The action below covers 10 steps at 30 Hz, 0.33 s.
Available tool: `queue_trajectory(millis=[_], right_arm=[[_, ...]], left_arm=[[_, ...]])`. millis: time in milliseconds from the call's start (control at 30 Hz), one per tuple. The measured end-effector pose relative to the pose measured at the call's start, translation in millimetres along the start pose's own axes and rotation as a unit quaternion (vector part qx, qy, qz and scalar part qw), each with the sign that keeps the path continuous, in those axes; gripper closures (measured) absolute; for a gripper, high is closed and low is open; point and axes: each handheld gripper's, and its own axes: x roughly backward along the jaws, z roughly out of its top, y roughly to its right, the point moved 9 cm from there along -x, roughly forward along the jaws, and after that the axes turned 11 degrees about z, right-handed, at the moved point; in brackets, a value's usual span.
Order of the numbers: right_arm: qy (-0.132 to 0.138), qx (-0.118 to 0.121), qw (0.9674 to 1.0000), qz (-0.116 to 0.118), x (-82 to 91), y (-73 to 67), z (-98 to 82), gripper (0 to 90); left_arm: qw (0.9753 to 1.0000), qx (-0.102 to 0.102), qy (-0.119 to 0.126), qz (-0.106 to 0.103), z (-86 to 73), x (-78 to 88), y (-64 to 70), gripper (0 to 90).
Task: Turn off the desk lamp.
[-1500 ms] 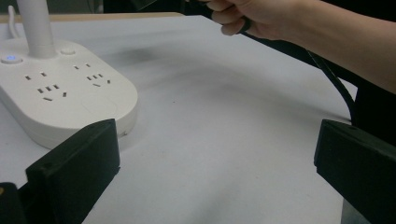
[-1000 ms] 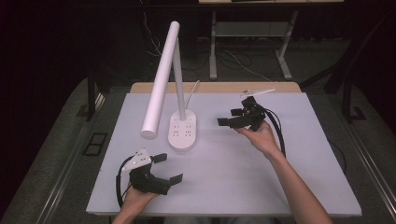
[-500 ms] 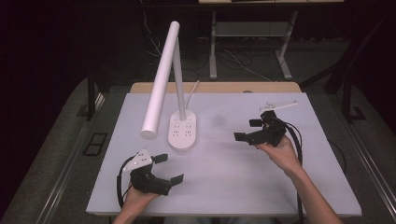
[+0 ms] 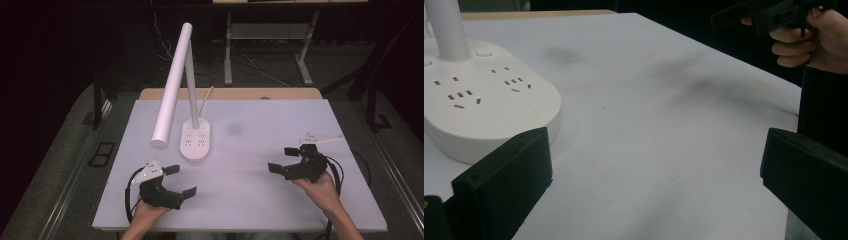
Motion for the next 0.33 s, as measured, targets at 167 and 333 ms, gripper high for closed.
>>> queue_trajectory(millis=[167,333], right_arm=[[0.010,-0.012,0.9998,-0.008,12.2,-1.9,-25.3,0.7],[0.004,-0.016,0.9996,-0.025,18.1,-5.5,-48.2,0.7]], left_arm=[[1.0000,0.000,0.000,0.000,-0.1,0.0,-0.3,0.0],[1.0000,0.000,-0.001,0.000,0.1,-0.2,-0.7,0.0]])
